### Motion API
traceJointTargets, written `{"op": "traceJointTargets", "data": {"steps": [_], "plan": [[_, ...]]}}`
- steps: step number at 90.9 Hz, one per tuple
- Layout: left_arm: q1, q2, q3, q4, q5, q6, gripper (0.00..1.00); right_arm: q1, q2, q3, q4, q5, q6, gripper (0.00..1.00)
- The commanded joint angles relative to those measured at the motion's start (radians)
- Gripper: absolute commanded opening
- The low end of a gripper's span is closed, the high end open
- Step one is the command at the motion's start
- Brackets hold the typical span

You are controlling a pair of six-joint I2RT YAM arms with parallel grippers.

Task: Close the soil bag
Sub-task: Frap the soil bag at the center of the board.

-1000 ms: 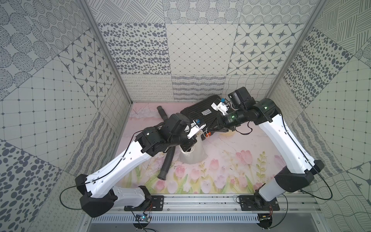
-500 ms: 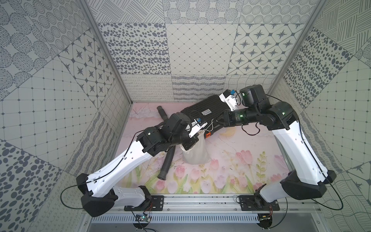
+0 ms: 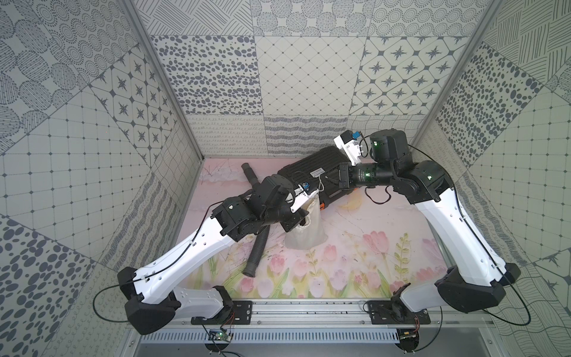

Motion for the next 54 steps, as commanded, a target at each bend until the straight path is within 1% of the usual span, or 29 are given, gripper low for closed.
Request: {"op": "traceJointTargets", "data": {"steps": [1,5,17,37,54], "plan": [[0.014,-0.013,-0.011,0.059,-0.008,-0.008,0.57,-0.004,-0.047,0.004,0.19,-0.047,-0.002,0.0],[0.014,-0.011,-0.011,0.066,-0.005,-0.008,0.61,-0.005,-0.047,0.0,0.2,-0.054,0.005,0.0],[0.014,-0.006,-0.017,0.129,-0.016,-0.011,0.69,-0.003,-0.06,-0.029,0.222,-0.072,0.029,0.0],[0.015,0.008,-0.035,0.284,-0.053,-0.018,0.78,-0.004,-0.073,-0.041,0.274,-0.091,0.078,0.0],[0.014,0.023,-0.034,0.409,-0.063,-0.038,0.83,-0.003,-0.074,-0.022,0.28,-0.098,0.1,0.0]]}}
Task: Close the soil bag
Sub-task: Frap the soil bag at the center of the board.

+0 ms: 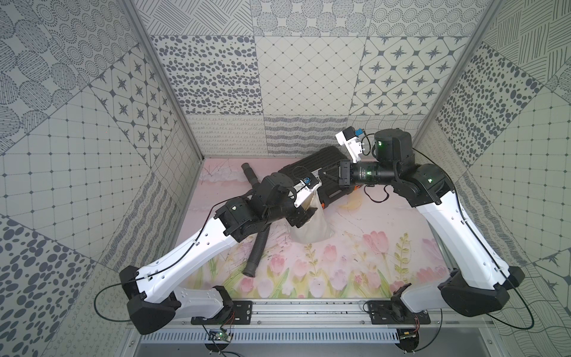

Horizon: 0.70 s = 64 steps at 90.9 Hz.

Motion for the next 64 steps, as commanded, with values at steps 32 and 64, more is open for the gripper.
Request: {"op": "traceJointTargets", "data": {"steps": [32,64], "plan": [[0.026,0.081,0.012,0.337,0.003,-0.039,0.75,0.011,-0.048,0.039,0.157,-0.05,0.052,0.0],[0.051,0.113,-0.025,0.357,0.03,-0.056,0.32,0.011,-0.09,0.018,0.156,-0.003,0.057,0.0]]}}
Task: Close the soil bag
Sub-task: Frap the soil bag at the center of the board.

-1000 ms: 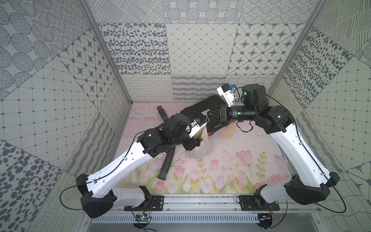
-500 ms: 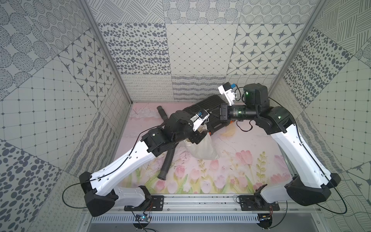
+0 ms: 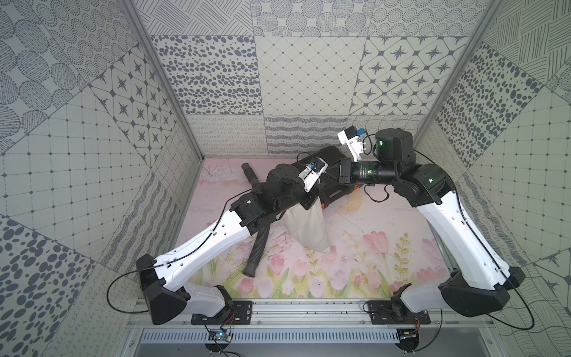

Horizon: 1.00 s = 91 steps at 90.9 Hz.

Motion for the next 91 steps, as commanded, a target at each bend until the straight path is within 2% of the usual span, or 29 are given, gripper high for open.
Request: {"op": "traceJointTargets", "data": {"steps": [1,34,53,73,86,91], "plan": [[0.019,0.017,-0.018,0.043,0.029,-0.011,0.32,0.01,-0.083,0.018,0.15,-0.017,0.001,0.0],[0.024,0.026,-0.054,0.03,0.04,-0.011,0.32,-0.012,-0.128,-0.004,0.15,0.055,0.02,0.0],[0.022,0.018,-0.064,0.005,0.035,-0.001,0.15,-0.036,-0.144,-0.017,0.15,0.08,0.028,0.0],[0.023,0.009,-0.053,-0.005,0.048,0.002,0.09,-0.048,-0.145,-0.047,0.151,0.073,0.04,0.0],[0.023,0.022,-0.032,-0.02,0.054,-0.004,0.0,-0.05,-0.147,-0.049,0.15,0.081,0.04,0.0],[0.022,0.034,-0.012,-0.04,0.037,-0.013,0.0,-0.052,-0.149,-0.056,0.151,0.083,0.041,0.0]]}}
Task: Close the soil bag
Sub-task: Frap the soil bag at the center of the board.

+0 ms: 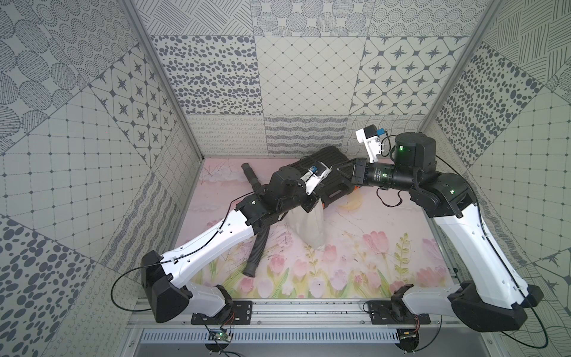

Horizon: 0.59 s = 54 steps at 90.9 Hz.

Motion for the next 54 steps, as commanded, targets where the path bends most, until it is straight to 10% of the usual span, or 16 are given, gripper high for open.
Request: {"op": "traceJointTargets", "data": {"steps": [1,54], "plan": [[0.01,0.019,0.042,-0.069,-0.022,-0.008,0.0,-0.009,-0.046,0.001,0.126,0.005,0.008,0.0],[0.01,0.026,0.064,-0.145,0.01,-0.01,0.0,-0.096,-0.093,-0.075,0.124,0.038,0.037,0.0]]}}
